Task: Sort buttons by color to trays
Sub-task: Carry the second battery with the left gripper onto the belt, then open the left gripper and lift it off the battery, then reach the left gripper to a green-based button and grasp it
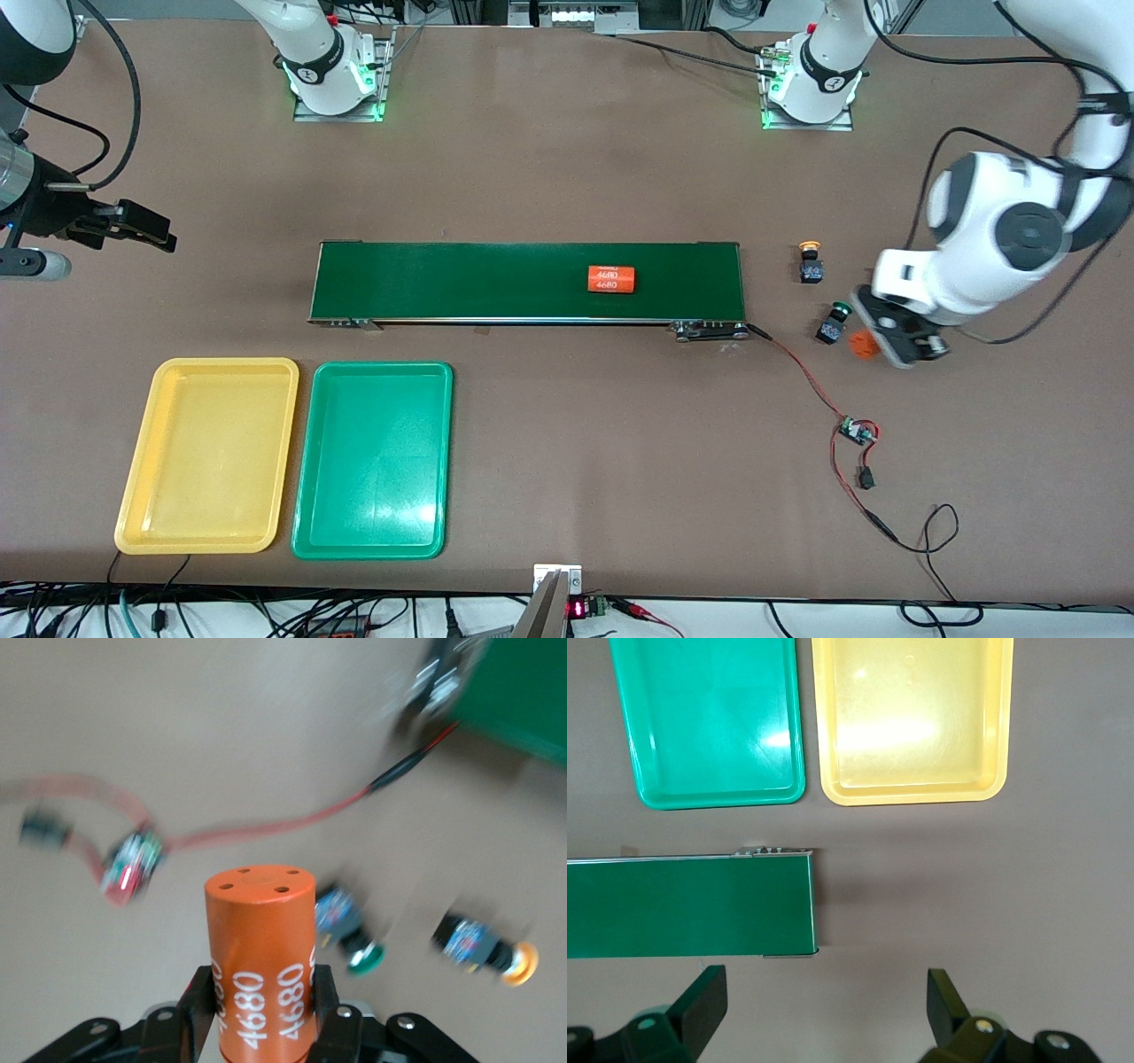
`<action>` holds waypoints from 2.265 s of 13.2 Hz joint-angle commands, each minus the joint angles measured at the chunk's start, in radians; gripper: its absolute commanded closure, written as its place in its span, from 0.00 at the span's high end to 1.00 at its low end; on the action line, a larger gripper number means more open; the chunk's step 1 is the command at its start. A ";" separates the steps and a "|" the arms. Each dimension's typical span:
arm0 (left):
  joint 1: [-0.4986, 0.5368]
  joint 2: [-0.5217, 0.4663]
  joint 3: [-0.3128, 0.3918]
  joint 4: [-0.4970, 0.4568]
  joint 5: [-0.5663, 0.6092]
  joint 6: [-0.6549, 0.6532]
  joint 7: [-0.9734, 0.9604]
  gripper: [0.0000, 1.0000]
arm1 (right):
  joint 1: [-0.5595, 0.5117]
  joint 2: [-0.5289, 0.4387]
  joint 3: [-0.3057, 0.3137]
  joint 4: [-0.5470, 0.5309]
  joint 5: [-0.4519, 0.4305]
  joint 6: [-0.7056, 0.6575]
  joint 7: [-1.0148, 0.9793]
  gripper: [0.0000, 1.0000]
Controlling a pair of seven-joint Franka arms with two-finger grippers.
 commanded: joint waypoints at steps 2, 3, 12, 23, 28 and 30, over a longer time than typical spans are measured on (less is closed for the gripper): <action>-0.110 -0.006 -0.098 -0.024 -0.010 -0.010 0.096 0.00 | -0.007 -0.008 0.004 -0.009 0.008 0.005 -0.010 1.00; -0.165 0.005 -0.096 -0.026 -0.005 -0.007 0.096 0.00 | -0.007 -0.008 0.004 -0.009 0.008 0.004 -0.010 1.00; -0.295 0.086 -0.098 -0.083 -0.008 0.000 -0.010 0.01 | -0.005 -0.008 0.004 -0.011 0.008 0.002 -0.010 1.00; -0.130 0.033 0.084 0.000 -0.069 0.013 -0.057 1.00 | -0.004 -0.008 0.004 -0.011 0.008 0.002 -0.010 1.00; -0.123 0.117 0.270 0.002 -0.358 0.019 -0.290 1.00 | -0.002 -0.008 0.004 -0.011 0.008 0.002 -0.010 1.00; -0.123 0.135 0.278 -0.001 -0.350 0.017 -0.453 1.00 | -0.001 -0.008 0.004 -0.011 0.008 0.002 -0.010 1.00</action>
